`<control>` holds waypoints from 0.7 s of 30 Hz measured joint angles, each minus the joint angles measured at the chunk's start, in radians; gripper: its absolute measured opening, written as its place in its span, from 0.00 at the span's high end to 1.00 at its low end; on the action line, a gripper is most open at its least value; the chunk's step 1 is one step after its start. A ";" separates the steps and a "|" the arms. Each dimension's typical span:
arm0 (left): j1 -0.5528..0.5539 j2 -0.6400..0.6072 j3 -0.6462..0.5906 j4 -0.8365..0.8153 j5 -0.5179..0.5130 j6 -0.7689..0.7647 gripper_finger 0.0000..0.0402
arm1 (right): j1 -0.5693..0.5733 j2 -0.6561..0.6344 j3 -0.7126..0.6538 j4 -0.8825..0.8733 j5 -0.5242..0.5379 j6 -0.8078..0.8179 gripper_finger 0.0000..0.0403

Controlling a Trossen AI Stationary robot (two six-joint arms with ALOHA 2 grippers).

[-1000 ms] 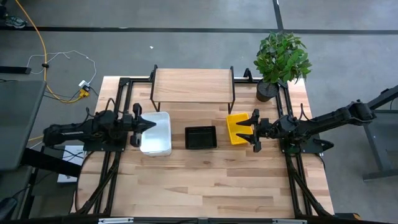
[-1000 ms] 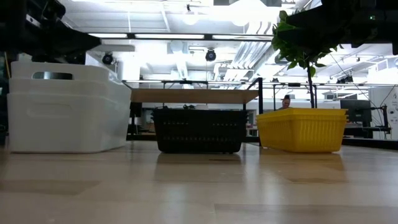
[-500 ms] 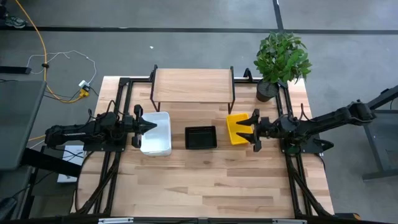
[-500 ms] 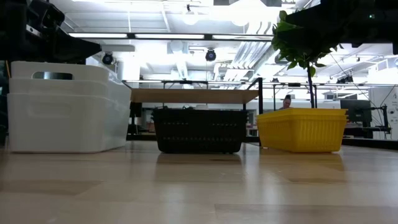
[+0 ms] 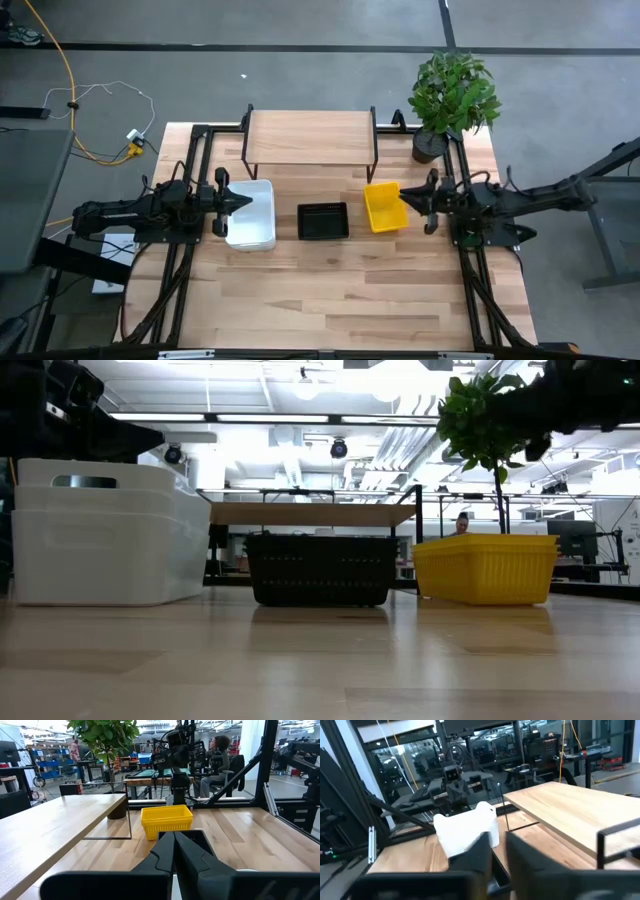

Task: Stack baskets on shelf by color
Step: Return to Home Position

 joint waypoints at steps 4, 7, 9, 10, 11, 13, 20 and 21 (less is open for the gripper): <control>0.000 0.000 0.000 0.000 0.000 0.000 1.00 | 0.000 -0.133 -0.035 -0.062 -0.013 0.006 0.95; 0.000 0.000 0.000 0.000 0.000 0.000 1.00 | 0.000 -0.204 -0.081 -0.060 -0.036 -0.023 0.94; 0.000 0.000 0.000 0.000 0.000 0.000 1.00 | 0.000 -0.250 -0.111 -0.064 -0.047 -0.037 0.98; 0.000 0.000 0.000 0.000 0.000 0.000 1.00 | 0.000 -0.276 -0.121 -0.064 -0.051 -0.051 0.99; 0.000 0.000 0.000 0.000 0.000 0.000 1.00 | 0.000 -0.302 -0.127 -0.063 -0.054 -0.063 0.99; 0.000 0.000 0.000 0.000 0.000 0.000 1.00 | 0.000 -0.326 -0.130 -0.043 -0.059 -0.086 0.98; 0.000 0.001 0.000 0.001 -0.004 0.000 1.00 | 0.000 -0.323 -0.160 -0.026 -0.126 -0.114 1.00; 0.000 0.001 0.000 0.001 -0.007 0.000 1.00 | -0.001 -0.323 -0.174 -0.011 -0.134 -0.118 1.00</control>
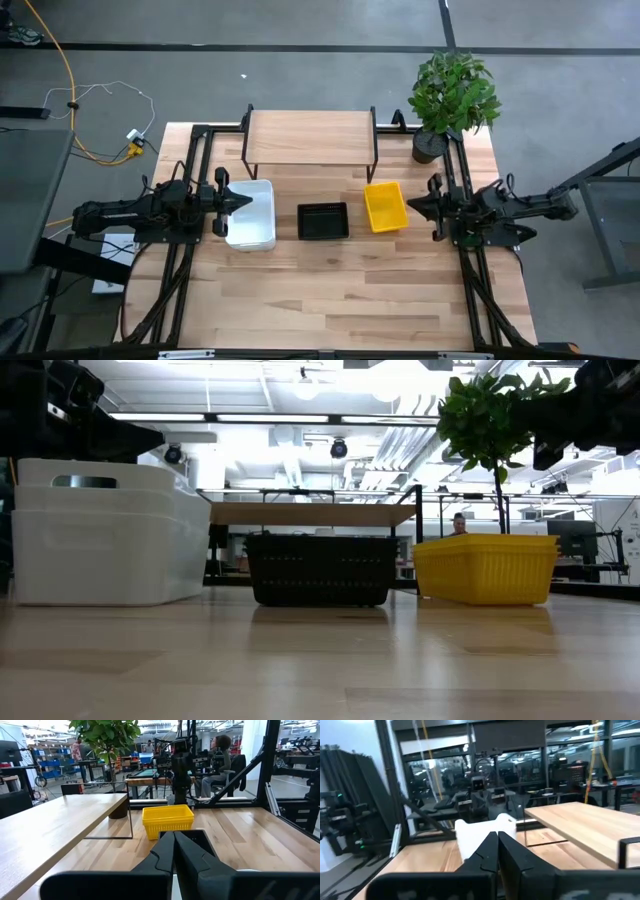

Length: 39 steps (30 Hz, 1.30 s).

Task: Stack baskets on shelf by color
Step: Return to Home Position

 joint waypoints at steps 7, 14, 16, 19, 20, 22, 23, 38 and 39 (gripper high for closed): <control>0.000 0.000 0.000 0.000 0.001 0.000 1.00 | 0.000 0.000 0.001 -0.002 -0.068 -0.062 1.00; 0.000 0.000 0.000 0.000 0.003 0.000 1.00 | 0.000 0.001 0.001 -0.057 -0.096 -0.102 1.00; 0.000 0.000 0.000 0.000 0.003 0.000 1.00 | -0.003 0.000 0.001 -0.055 -0.089 -0.126 1.00; 0.000 0.000 0.000 0.000 0.003 0.000 1.00 | -0.033 0.000 0.001 -0.055 -0.088 -0.138 1.00; 0.000 0.000 0.000 0.000 0.003 0.000 1.00 | -0.048 0.000 0.001 -0.057 -0.088 -0.141 1.00; 0.000 0.000 0.000 0.000 0.003 0.000 1.00 | -0.087 0.000 0.001 -0.056 -0.089 -0.133 1.00; 0.000 0.000 0.000 0.000 0.003 0.000 1.00 | -0.109 0.000 0.000 -0.057 -0.095 -0.122 1.00; 0.000 0.000 0.000 0.000 0.003 0.000 1.00 | -0.235 0.001 0.000 -0.157 -0.190 -0.099 1.00; 0.000 0.000 0.000 0.000 0.003 0.000 1.00 | -0.231 0.000 0.000 -0.163 -0.178 -0.097 1.00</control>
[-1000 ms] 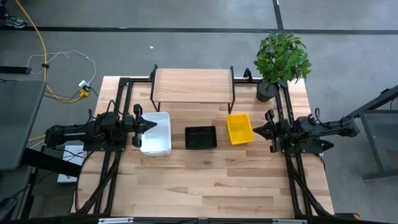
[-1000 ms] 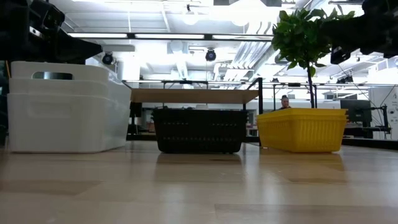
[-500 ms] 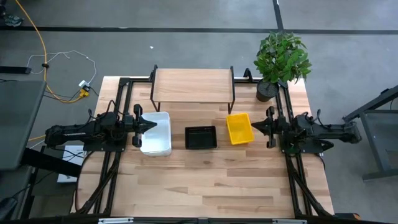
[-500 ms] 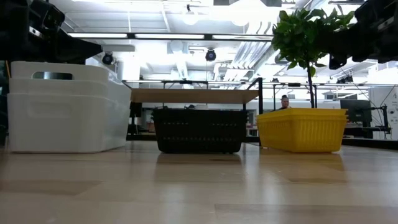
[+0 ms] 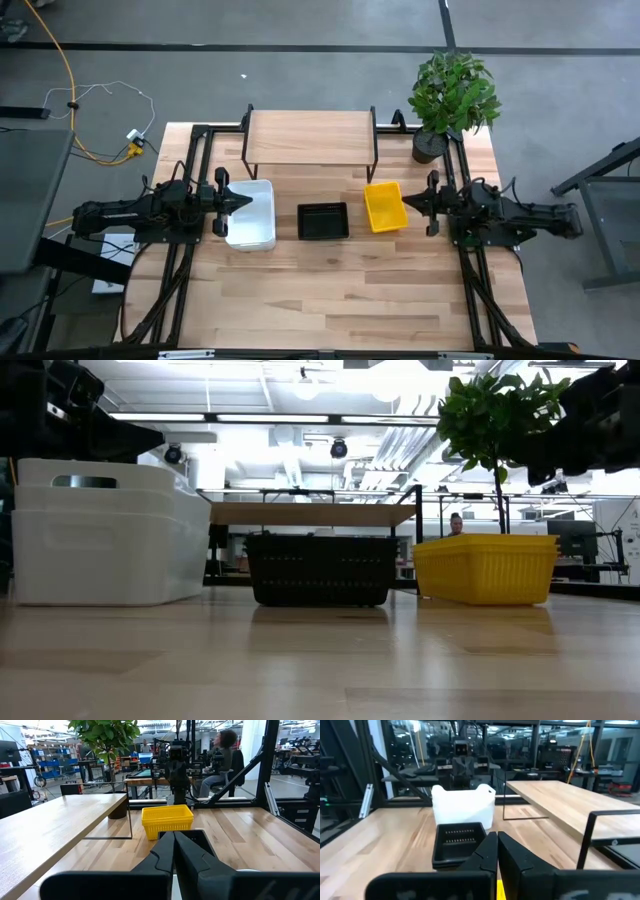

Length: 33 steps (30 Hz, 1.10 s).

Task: Stack baskets on shelf by color
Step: Return to Home Position

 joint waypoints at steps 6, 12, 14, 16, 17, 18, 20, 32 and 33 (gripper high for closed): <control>0.000 0.000 0.000 0.000 0.000 0.000 1.00 | 0.015 0.002 0.000 -0.001 0.030 -0.036 1.00; 0.000 0.000 0.000 0.000 0.000 0.000 1.00 | 0.015 0.003 0.000 -0.001 0.029 -0.037 1.00; 0.000 0.000 0.000 0.000 0.000 0.000 1.00 | 0.015 0.003 0.000 -0.001 0.029 -0.037 1.00; 0.000 0.000 0.000 0.000 0.000 0.000 1.00 | 0.015 0.003 0.000 -0.001 0.029 -0.036 1.00; 0.000 0.000 0.000 0.000 0.000 0.000 1.00 | 0.015 0.003 0.000 -0.001 0.029 -0.036 1.00; 0.000 0.000 0.000 0.000 0.000 0.000 1.00 | 0.015 0.003 0.000 -0.001 0.029 -0.037 1.00; 0.000 0.000 0.000 0.000 0.000 0.000 1.00 | 0.015 0.004 0.000 -0.001 0.029 -0.036 1.00; 0.000 0.000 0.000 0.000 0.000 0.000 1.00 | 0.015 0.004 -0.001 0.000 0.029 -0.036 1.00; 0.000 0.000 0.000 0.000 0.000 0.000 1.00 | 0.015 0.004 -0.001 0.000 0.029 -0.036 1.00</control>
